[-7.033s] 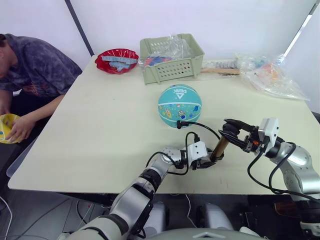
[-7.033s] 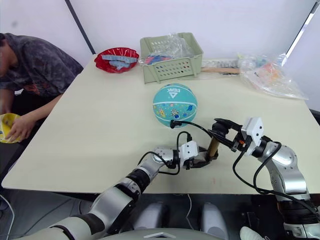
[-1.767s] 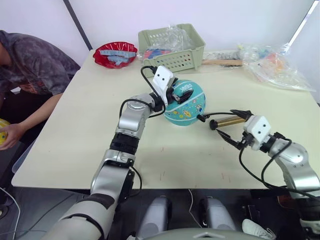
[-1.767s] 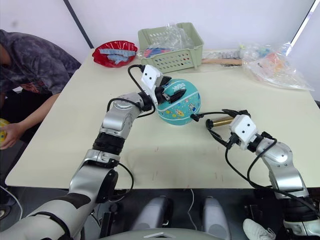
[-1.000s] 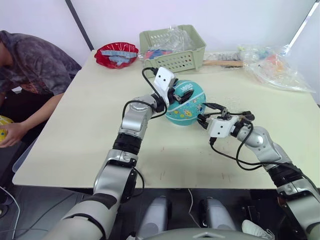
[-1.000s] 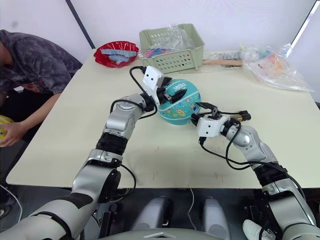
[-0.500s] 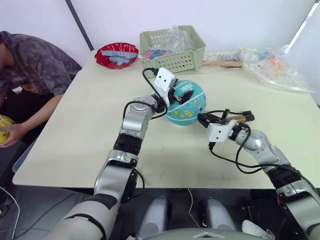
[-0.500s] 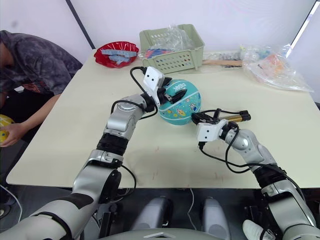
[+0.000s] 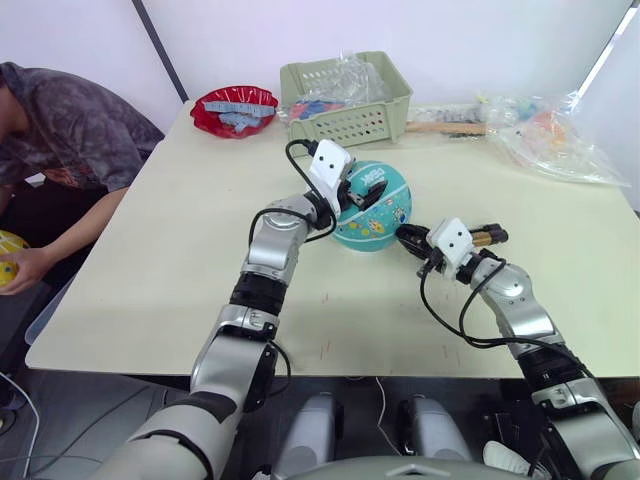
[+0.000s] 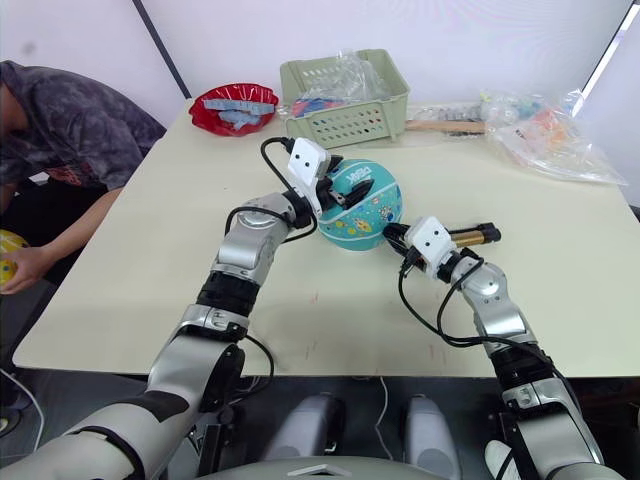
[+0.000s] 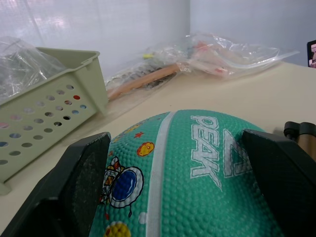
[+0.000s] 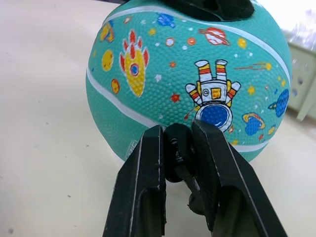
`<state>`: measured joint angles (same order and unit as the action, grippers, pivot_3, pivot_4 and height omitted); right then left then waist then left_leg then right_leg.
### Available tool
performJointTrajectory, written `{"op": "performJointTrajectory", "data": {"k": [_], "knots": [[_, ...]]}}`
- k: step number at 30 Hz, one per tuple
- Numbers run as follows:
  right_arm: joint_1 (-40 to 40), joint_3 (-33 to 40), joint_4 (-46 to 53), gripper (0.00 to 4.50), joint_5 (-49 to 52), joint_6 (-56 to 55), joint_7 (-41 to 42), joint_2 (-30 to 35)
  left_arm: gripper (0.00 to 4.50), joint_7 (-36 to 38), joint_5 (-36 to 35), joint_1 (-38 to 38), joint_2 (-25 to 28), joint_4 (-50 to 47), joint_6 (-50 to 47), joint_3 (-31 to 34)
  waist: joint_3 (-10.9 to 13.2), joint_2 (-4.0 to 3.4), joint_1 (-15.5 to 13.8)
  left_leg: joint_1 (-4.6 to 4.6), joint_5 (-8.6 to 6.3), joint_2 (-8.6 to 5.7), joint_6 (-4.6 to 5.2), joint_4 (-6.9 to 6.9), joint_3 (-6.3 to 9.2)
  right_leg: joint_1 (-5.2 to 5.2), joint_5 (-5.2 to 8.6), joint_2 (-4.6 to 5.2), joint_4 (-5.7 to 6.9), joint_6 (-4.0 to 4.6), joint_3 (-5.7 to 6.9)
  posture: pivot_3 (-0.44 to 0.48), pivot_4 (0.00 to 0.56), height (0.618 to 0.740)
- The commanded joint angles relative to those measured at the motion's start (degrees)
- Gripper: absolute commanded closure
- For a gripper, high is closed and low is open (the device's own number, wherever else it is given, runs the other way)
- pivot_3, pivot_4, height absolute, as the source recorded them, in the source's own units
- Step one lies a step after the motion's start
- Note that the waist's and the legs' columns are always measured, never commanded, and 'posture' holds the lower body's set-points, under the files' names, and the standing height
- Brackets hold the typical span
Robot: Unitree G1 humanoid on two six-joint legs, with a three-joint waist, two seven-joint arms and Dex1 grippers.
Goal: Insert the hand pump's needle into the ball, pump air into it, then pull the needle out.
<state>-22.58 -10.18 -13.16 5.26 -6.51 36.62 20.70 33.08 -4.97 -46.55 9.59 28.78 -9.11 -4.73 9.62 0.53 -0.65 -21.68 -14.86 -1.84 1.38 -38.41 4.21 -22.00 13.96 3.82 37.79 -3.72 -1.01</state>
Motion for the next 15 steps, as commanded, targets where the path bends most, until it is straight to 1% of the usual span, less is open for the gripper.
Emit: {"op": "performJointTrajectory", "data": {"k": [1, 4, 9, 13, 15], "knots": [[-0.5, 1.7, 4.6, 4.17, 1.0, 1.0, 0.2, 0.3, 0.00, -0.2, 4.5, 3.4, -1.5, 6.1, -0.8, -5.3, 0.0, -0.01, 0.0, 0.00, 0.00, 0.00, 0.00, 0.00, 0.02, 0.01, 0.00, 0.00, -0.01, 0.00, 0.02, 0.000, 0.150, 0.740], [0.0, 1.4, 5.5, 4.17, -0.3, 0.3, 0.3, 1.1, 0.00, -2.2, 7.4, 3.5, -1.5, 8.7, 1.3, -6.6, -0.1, -0.02, -0.1, 0.00, 0.00, 0.00, 0.00, 0.00, 0.07, 0.04, 0.00, 0.00, -0.03, 0.00, 0.07, 0.000, 0.150, 0.740], [1.2, 0.9, 7.4, 4.17, -2.7, -0.8, 1.3, 3.9, 0.00, -6.7, 9.8, 3.0, -3.2, 16.3, 3.7, -6.5, -0.4, -0.12, -0.8, 0.06, 0.01, -0.13, -0.01, -0.01, 0.28, 0.29, 0.01, 0.15, -0.17, -0.03, 0.35, 0.000, 0.150, 0.740], [2.2, 1.2, 8.5, 4.17, -4.6, -1.6, 1.0, 5.8, 0.00, -8.4, 11.0, 2.7, -4.2, 21.6, 5.7, -6.6, -0.9, -0.19, -1.8, 0.07, 0.02, -0.27, 0.01, -0.01, 0.44, 0.41, 0.03, 0.24, -0.28, -0.07, 0.51, 0.000, 0.150, 0.740], [2.8, 1.5, 9.2, 4.17, -5.0, -1.6, 0.9, 6.5, 0.00, -9.0, 11.4, 2.7, -4.6, 23.6, 6.5, -6.5, -1.1, -0.21, -1.8, 0.03, 0.05, -0.44, 0.06, -0.01, 0.73, 0.52, 0.14, 0.25, -0.39, -0.24, 0.58, 0.000, 0.150, 0.740]]}}
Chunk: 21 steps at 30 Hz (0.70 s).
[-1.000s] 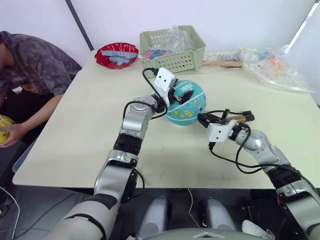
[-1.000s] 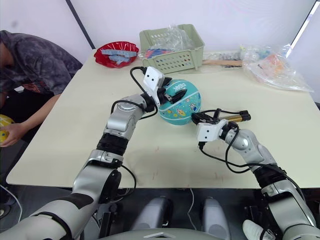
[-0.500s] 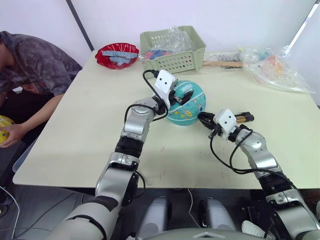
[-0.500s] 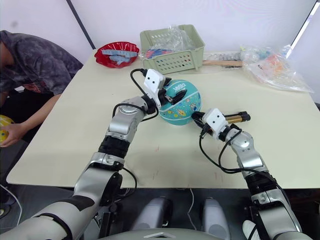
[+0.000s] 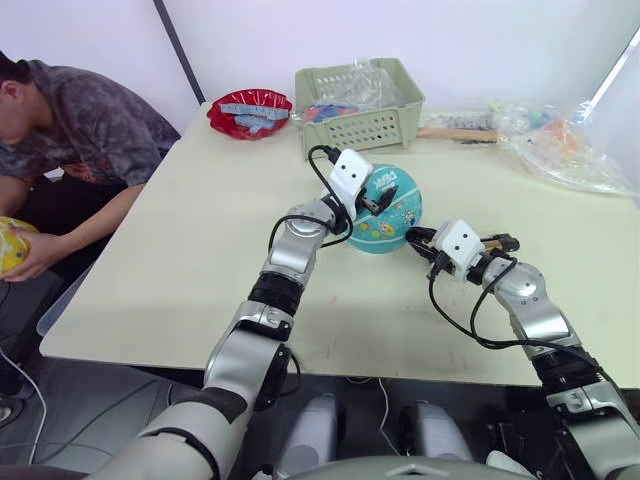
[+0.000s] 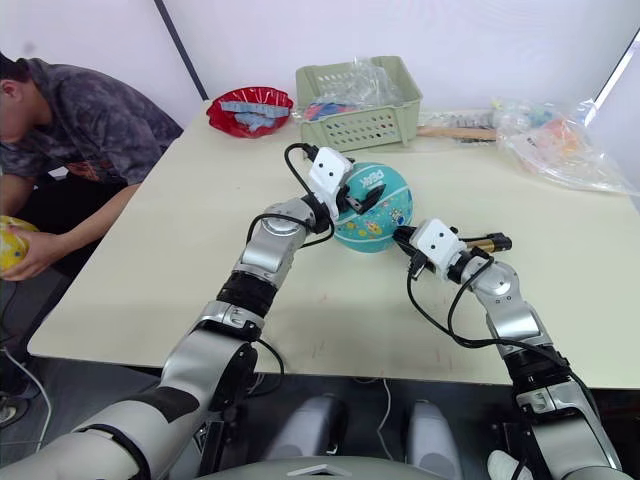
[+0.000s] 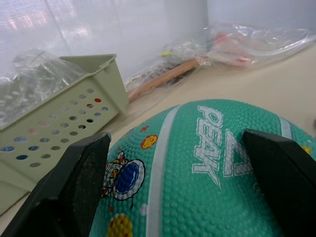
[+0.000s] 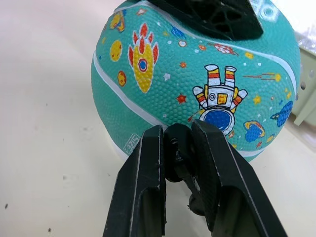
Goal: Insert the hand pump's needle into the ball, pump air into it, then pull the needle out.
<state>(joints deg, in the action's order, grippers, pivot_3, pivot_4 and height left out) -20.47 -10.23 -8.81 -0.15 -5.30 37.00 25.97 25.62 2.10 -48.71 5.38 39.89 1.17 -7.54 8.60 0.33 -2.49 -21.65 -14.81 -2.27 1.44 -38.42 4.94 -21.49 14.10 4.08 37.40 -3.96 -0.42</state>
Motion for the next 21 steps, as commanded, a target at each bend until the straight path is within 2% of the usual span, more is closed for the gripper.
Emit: {"op": "performJointTrajectory", "data": {"k": [1, 7, 13, 21], "knots": [[1.5, 1.8, 5.6, 4.17, 0.2, -2.7, 0.6, 1.8, 0.00, -1.8, 4.4, 5.0, -0.6, 13.5, -3.6, -3.5, -0.2, -0.08, -0.2, 0.00, 0.00, -0.01, 0.01, 0.00, 0.02, 0.00, 0.00, 0.00, 0.00, 0.00, -0.01, 0.000, 0.150, 0.740], [5.6, 3.2, 9.9, 4.17, 0.2, -1.6, 0.6, 4.7, 0.00, -2.0, 4.7, 5.7, -0.3, 15.9, -2.3, -4.2, -0.9, -0.48, -1.0, -0.05, 0.01, -0.54, 0.08, 0.05, 0.69, 0.38, 0.18, 0.04, -0.40, -0.26, -0.11, 0.000, 0.150, 0.740], [10.6, 6.0, 13.4, 4.17, 1.5, -2.4, 1.3, 7.3, 0.00, -2.3, 4.0, 5.3, -0.4, 16.8, -2.0, -4.4, -1.0, -0.58, -1.7, -0.09, -0.10, -0.97, 0.27, 0.10, 1.27, 0.71, 0.37, 0.10, -0.67, -0.47, -0.31, 0.000, 0.150, 0.740], [15.0, 7.9, 14.5, 4.17, 2.4, -5.1, 1.4, 9.3, 0.00, -3.4, 3.6, 4.1, -0.3, 18.7, -2.0, -4.5, -1.0, -0.59, -2.2, -0.20, -0.25, -1.93, 0.63, 0.15, 1.69, 0.87, 0.83, 0.90, -0.67, -1.06, -0.33, 0.000, 0.150, 0.740]]}}
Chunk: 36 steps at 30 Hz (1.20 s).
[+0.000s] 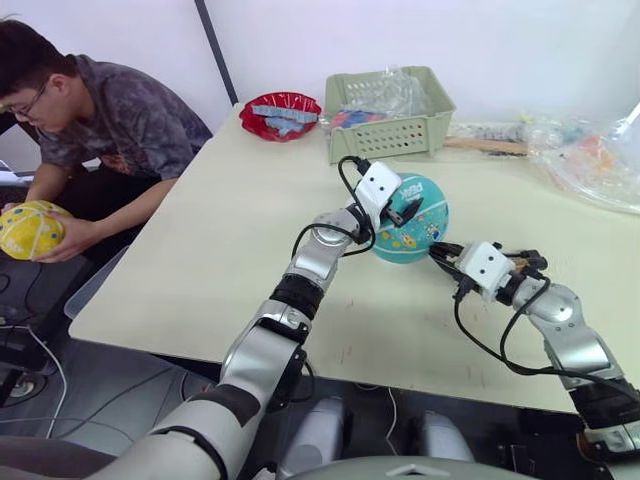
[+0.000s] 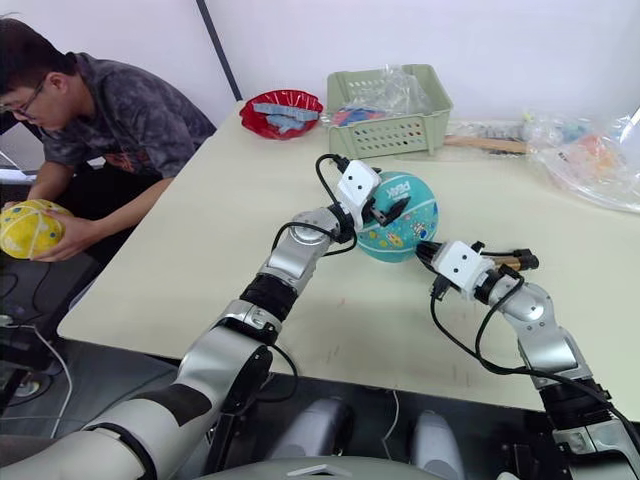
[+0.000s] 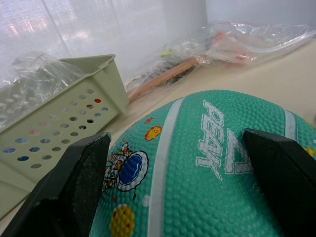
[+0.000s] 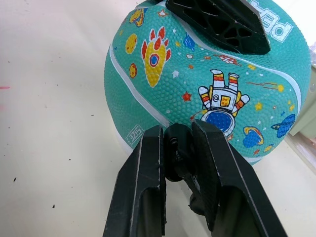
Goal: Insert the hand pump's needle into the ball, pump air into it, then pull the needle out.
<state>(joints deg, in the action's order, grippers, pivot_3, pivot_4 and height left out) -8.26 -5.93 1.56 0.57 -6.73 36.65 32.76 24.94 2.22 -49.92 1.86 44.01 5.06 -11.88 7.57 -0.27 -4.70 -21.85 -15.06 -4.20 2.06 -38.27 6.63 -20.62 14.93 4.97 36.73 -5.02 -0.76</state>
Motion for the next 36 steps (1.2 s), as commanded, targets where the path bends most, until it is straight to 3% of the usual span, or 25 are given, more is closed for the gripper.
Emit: {"op": "performJointTrajectory", "data": {"k": [1, 11, 16, 18, 20, 24, 36], "knots": [[3.2, 3.7, 4.3, 4.17, 1.7, -3.9, 1.6, 2.6, 0.00, -2.9, 3.5, 5.3, 3.1, 14.8, -5.8, -0.2, 0.0, 0.03, -0.1, -0.01, -0.01, -0.13, 0.03, 0.00, 0.07, 0.01, 0.04, 0.08, 0.00, -0.06, 0.00, 0.000, 0.150, 0.740], [6.2, 5.4, 5.8, 4.17, 2.6, -4.9, 1.7, 3.5, 0.00, -3.3, 3.5, 5.6, 3.1, 15.7, -5.4, -0.7, -0.1, 0.17, -0.4, 0.01, -0.04, -0.55, 0.09, 0.01, 0.56, 0.03, 0.10, 0.20, 0.00, -0.17, 0.00, 0.000, 0.150, 0.740], [6.4, 5.6, 5.2, 4.17, 3.2, -5.3, 1.8, 3.4, 0.00, -2.3, 3.4, 5.3, 2.5, 15.6, -4.8, -0.4, -0.5, 0.65, 2.6, 0.40, -0.15, -0.64, -0.06, 0.10, 0.83, 0.13, 0.23, 0.03, 0.02, -0.43, -0.29, 0.000, 0.150, 0.740], [6.4, 5.7, 4.9, 4.17, 3.4, -5.1, 2.0, 3.2, 0.00, -1.7, 3.1, 5.2, 2.3, 15.4, -4.2, -0.1, -0.4, 0.61, 3.4, 1.09, -0.23, -0.66, -0.21, 0.17, 0.95, 0.71, 0.34, 0.06, 0.07, -0.23, -0.36, 0.000, 0.150, 0.740], [6.2, 6.0, 4.3, 4.17, 4.2, -3.6, 1.6, 2.5, 0.00, -0.9, 2.9, 5.1, 2.1, 15.3, -3.7, 0.1, -0.4, 0.61, 4.1, 1.08, -0.25, -0.61, -0.23, 0.23, 1.04, 1.09, 0.39, 0.28, 0.06, -0.19, -0.35, 0.000, 0.150, 0.740], [5.2, 6.7, 3.6, 4.17, 6.2, 0.8, 0.6, 0.9, 0.00, 0.6, 2.1, 4.9, 1.6, 13.8, -2.9, 0.8, -0.5, 0.54, 3.8, 1.11, -0.25, -0.64, -0.23, 0.48, 1.08, 1.05, 0.40, 0.59, 0.03, -0.17, -0.32, 0.000, 0.150, 0.740], [1.4, 6.7, -0.3, 4.17, 6.0, 7.3, -3.0, -1.6, 0.00, 7.1, -3.0, 3.0, 0.8, 3.1, -3.7, 4.4, 0.1, 0.36, 3.1, 0.94, -0.18, -0.78, -0.22, 0.57, 1.11, 0.61, 0.39, 0.27, -0.04, -0.38, -0.12, 0.000, 0.150, 0.740]]}}
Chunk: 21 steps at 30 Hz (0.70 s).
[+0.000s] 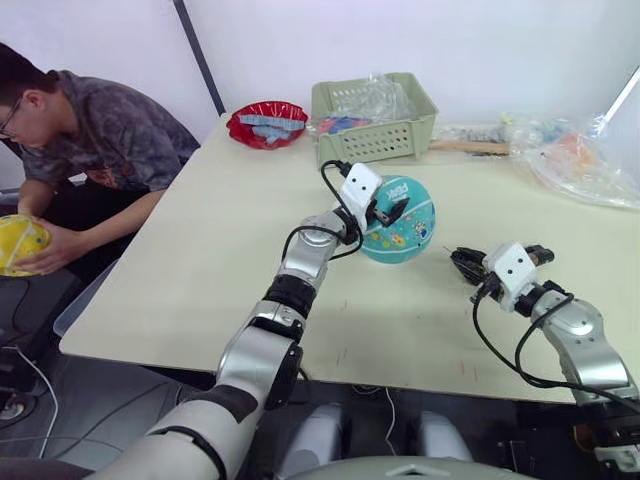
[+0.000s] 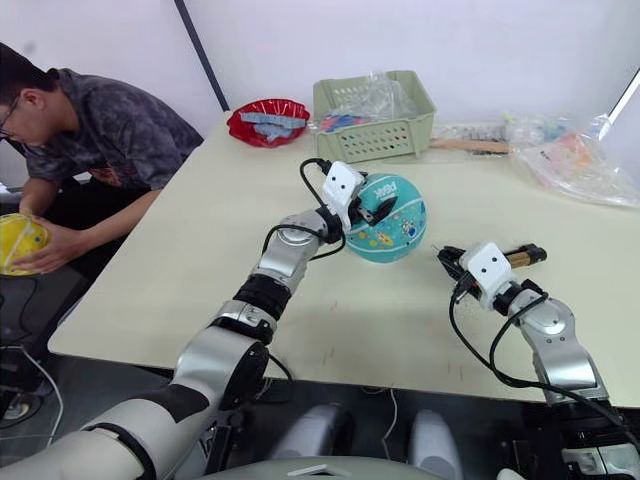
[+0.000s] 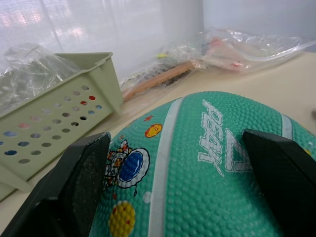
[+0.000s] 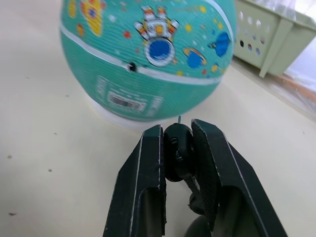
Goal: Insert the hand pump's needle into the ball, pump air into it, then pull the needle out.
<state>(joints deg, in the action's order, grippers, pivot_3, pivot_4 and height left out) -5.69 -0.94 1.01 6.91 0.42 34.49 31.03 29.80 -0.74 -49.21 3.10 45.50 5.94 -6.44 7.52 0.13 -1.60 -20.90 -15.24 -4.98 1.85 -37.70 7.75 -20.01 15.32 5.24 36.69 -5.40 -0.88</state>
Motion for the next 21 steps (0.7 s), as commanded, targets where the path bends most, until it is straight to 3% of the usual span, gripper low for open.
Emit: {"op": "performJointTrajectory", "data": {"k": [1, 9, 16, 21], "knots": [[-1.4, 1.6, 0.0, 4.17, -0.4, 0.2, -0.9, 0.1, 0.00, 2.9, -0.6, 2.1, -0.5, 0.2, -4.7, -0.8, 0.1, -0.04, 0.0, -0.19, 0.01, 0.00, 0.02, 0.06, 0.00, -0.24, 0.02, -0.02, 0.00, 0.01, -0.01, 0.000, 0.150, 0.740], [-1.4, 1.7, -1.6, 4.17, -0.3, -0.3, -0.7, -0.2, 0.00, 8.3, -6.6, 0.9, -0.4, -15.4, -8.9, 1.0, 0.7, 0.03, -0.7, -1.89, 0.54, -0.08, -0.16, 0.07, 0.02, -1.96, -0.22, -0.11, 0.07, 0.38, -0.13, 0.000, 0.150, 0.740], [-1.1, 1.8, -2.8, 4.17, -0.8, -1.6, -0.3, 0.6, 0.00, 11.5, -10.8, 2.7, 1.8, -27.3, -15.8, 1.7, 1.5, 0.16, -0.5, -2.02, 0.54, -0.10, -0.17, 0.27, -0.06, -2.23, -0.21, -0.09, 0.04, 0.39, -0.26, 0.000, 0.150, 0.740], [-1.0, 1.9, -3.1, 4.17, -0.7, -1.9, -0.2, 0.5, 0.00, 11.6, -11.2, 3.8, 3.4, -30.6, -18.2, 1.7, 1.6, 0.15, 0.0, -2.03, 0.55, -0.10, -0.19, 0.31, -0.13, -2.34, -0.21, -0.11, 0.08, 0.40, -0.39, 0.000, 0.150, 0.740]]}}
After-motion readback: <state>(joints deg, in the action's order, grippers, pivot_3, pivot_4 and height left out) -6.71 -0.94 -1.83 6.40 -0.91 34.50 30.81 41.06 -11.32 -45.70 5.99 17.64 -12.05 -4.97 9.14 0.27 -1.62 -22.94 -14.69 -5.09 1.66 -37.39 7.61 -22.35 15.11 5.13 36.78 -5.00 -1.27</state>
